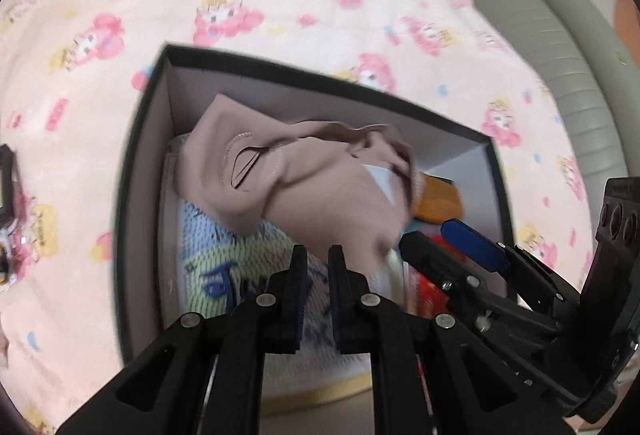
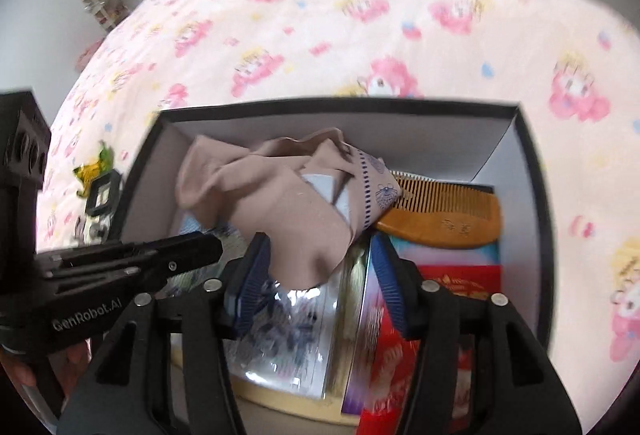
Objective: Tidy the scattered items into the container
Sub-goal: 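Lower the beige cloth into the black box and open the left gripper, then withdraw the left gripper from the box toward the white plush toy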
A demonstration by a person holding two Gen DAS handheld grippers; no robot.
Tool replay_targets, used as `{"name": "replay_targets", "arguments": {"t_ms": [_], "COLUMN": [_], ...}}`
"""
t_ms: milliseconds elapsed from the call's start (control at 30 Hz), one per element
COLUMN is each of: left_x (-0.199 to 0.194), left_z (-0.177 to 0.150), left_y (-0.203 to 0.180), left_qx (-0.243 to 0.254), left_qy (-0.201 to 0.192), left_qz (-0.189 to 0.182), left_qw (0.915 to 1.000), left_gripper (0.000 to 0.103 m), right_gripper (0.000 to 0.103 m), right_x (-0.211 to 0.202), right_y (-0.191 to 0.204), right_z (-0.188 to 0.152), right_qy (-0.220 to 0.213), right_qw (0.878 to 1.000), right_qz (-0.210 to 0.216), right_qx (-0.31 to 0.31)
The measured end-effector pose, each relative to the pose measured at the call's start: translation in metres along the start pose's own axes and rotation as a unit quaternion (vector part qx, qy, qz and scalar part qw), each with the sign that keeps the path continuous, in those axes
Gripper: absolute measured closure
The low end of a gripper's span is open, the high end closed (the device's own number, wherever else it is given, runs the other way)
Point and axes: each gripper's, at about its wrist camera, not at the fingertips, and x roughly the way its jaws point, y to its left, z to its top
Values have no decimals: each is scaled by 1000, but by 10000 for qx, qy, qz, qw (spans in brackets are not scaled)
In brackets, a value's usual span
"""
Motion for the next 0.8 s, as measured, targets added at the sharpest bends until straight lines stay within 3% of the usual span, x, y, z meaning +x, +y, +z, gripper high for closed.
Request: {"name": "replay_targets", "arguments": {"t_ms": [100, 233, 433, 800], "left_x": [-27, -62, -116, -175], "left_z": [-15, -38, -72, -114], "left_y": [-7, -15, -14, -2], "left_qx": [204, 495, 801, 1106], "left_qy": [-276, -633, -970, -1347], "left_qz": [46, 247, 333, 494], "left_qw": [9994, 9965, 9915, 9835], "left_gripper": [89, 89, 89, 89], "right_gripper": [46, 46, 46, 46], "right_x": [-33, -67, -103, -145], "right_y": [20, 38, 81, 126], "right_z": [-12, -26, -50, -86], "right_qy": [-421, -761, -1197, -1469], "right_qw": [9985, 9968, 9906, 9875], "right_qz": [-196, -89, -300, -10], "right_qx": [-306, -245, -590, -570]}}
